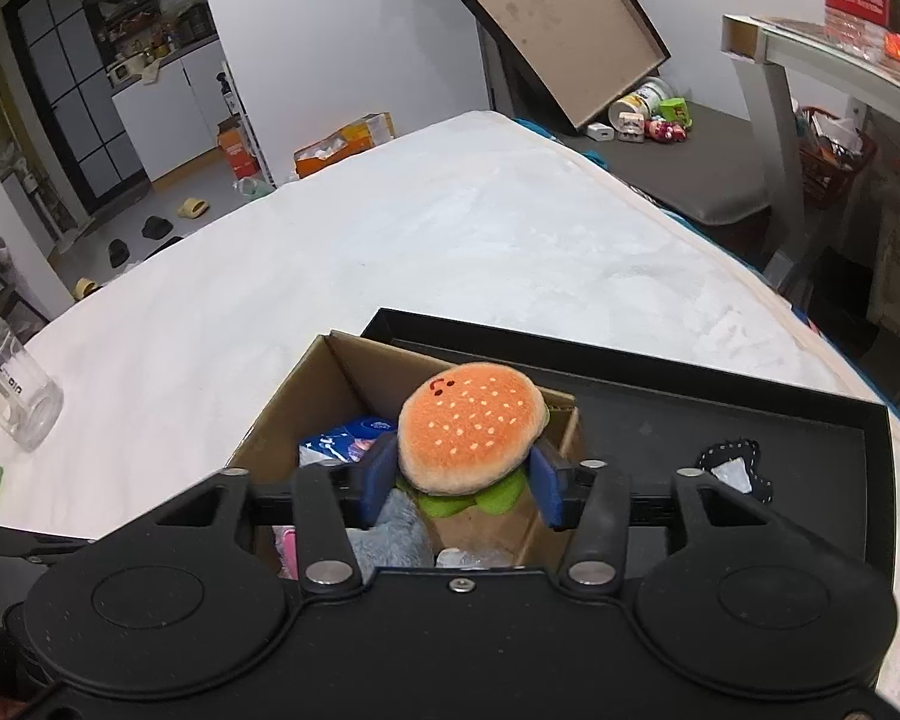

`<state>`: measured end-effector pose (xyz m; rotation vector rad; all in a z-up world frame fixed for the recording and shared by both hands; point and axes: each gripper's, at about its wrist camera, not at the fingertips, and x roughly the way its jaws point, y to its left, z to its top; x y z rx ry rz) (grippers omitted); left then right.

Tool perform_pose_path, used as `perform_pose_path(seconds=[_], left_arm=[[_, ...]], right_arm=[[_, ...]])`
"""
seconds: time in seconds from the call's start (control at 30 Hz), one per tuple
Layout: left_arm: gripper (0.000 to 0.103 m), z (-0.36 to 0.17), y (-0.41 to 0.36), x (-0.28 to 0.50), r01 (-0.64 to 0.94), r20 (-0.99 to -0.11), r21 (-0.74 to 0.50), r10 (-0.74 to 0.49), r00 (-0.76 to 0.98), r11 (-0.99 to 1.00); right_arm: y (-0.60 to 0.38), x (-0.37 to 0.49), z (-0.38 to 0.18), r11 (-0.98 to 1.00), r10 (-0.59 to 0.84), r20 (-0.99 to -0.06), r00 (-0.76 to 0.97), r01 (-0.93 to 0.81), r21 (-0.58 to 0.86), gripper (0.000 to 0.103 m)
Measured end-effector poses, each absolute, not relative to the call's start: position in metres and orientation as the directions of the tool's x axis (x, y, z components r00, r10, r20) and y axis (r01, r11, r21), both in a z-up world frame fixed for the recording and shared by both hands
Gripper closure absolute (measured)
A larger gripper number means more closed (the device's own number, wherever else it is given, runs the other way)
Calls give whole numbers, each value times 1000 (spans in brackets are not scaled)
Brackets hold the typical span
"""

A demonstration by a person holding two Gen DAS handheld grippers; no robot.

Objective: Organize soft objects
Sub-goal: 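Carry the hamburger into the box behind the grey plush and release, then move the right gripper to the blue denim plush and grasp it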

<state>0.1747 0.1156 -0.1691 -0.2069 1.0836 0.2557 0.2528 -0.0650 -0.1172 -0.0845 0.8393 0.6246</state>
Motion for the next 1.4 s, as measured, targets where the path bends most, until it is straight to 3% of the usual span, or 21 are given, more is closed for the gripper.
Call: perform_pose_path(seconds=[0.83,1.27,1.4], left_arm=[[87,-163,102,175,-319,-899,7,145,414,948],[63,-159,89,176,-304,-902,39,164,398,952],[60,-159,82,179,-293,-904,64,179,389,954]], right_arm=[[-141,235,-140,893,395,-756,522,-411,183,38],[-165,235,-163,902,385,-773,504,-383,199,17],[-174,239,-173,906,379,-783,493,-371,204,16]])
